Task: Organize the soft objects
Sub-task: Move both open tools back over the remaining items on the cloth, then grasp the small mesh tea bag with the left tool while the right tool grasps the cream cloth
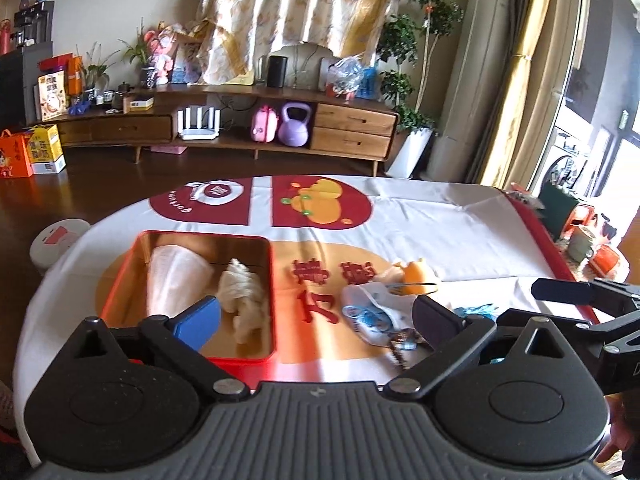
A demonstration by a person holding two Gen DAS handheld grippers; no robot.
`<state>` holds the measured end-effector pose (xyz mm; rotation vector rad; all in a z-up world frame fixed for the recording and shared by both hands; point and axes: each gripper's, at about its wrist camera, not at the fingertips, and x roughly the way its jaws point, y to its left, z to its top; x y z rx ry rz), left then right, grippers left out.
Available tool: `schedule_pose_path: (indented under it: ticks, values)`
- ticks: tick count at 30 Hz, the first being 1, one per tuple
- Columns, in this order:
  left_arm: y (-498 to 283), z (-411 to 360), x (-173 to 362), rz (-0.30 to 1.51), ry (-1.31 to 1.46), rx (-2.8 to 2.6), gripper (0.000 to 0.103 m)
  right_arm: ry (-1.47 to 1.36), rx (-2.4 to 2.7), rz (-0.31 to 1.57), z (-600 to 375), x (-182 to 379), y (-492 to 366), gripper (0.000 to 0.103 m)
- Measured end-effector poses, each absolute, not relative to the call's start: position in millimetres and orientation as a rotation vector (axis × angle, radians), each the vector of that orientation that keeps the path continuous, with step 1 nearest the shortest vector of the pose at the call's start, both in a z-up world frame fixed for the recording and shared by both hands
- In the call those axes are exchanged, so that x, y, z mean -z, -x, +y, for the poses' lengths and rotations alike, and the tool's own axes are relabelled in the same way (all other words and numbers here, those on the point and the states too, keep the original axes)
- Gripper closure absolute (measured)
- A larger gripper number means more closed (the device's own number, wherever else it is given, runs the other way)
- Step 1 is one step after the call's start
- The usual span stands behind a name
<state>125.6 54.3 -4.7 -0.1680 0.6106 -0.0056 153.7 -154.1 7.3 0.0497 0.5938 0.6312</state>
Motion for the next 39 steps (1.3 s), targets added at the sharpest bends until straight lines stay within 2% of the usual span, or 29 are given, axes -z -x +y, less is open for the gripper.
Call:
schedule_pose_path:
  ticks: [7,19,39]
  values:
    - [-126,23,15,0.598,0.168,0.049,0.000,-0.139,-0.554,0.547,-203,2,-147,0.000]
    - [-131,-32,53,0.637,0.095,0.134,0.000,0.005,-0.345,0.558,-263,35,-157,0.002]
    - [-164,-78,128,0.771,-0.015,0.209,0.000,-0.005,-0.281,0.765,-292,107,-206,0.023]
